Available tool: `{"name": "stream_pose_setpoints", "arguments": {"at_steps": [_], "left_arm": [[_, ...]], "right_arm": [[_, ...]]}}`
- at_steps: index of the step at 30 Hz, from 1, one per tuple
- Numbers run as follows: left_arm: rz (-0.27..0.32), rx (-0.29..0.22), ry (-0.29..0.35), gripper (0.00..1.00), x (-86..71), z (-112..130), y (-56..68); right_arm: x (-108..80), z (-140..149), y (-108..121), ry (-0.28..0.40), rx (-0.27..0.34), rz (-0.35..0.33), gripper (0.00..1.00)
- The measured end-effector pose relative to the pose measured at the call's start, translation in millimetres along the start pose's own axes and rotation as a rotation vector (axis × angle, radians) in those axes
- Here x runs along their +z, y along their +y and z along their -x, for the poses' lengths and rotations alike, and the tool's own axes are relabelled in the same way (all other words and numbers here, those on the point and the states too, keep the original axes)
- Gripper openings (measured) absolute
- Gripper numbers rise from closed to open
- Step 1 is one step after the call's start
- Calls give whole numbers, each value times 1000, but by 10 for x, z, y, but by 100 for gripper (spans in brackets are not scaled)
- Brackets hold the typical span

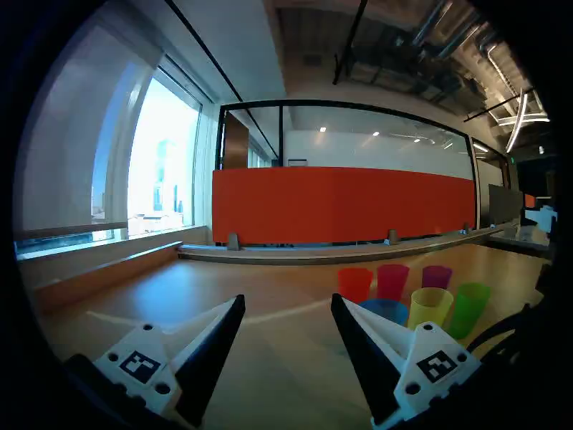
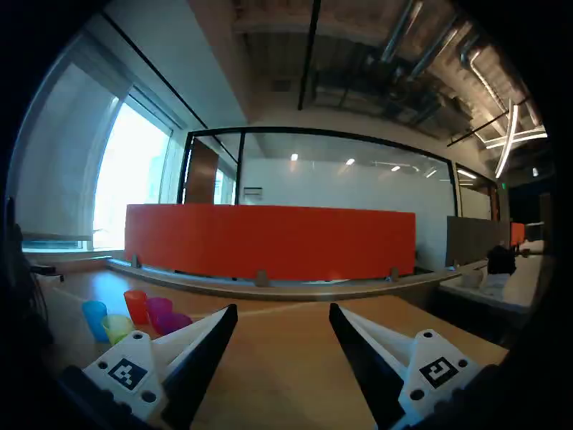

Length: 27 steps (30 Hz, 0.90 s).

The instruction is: Pour water

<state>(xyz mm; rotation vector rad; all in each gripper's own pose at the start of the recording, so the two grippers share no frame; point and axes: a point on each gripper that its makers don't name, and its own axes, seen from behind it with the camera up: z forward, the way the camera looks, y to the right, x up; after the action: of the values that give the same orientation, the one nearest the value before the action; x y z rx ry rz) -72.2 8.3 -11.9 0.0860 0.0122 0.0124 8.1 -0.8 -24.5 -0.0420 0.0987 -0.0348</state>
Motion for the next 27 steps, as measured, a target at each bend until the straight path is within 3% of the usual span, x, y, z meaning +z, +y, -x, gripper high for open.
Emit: {"name": "stream_pose_setpoints", "arguments": {"at_steps": [14,27], "left_arm": [[0,0,0,89,0,0,-4],[0,0,0,90,3,0,-7]], "right_arm": [[69,490,35,-63,83,21,99],[118,613,83,-70,35,27,99]]}}
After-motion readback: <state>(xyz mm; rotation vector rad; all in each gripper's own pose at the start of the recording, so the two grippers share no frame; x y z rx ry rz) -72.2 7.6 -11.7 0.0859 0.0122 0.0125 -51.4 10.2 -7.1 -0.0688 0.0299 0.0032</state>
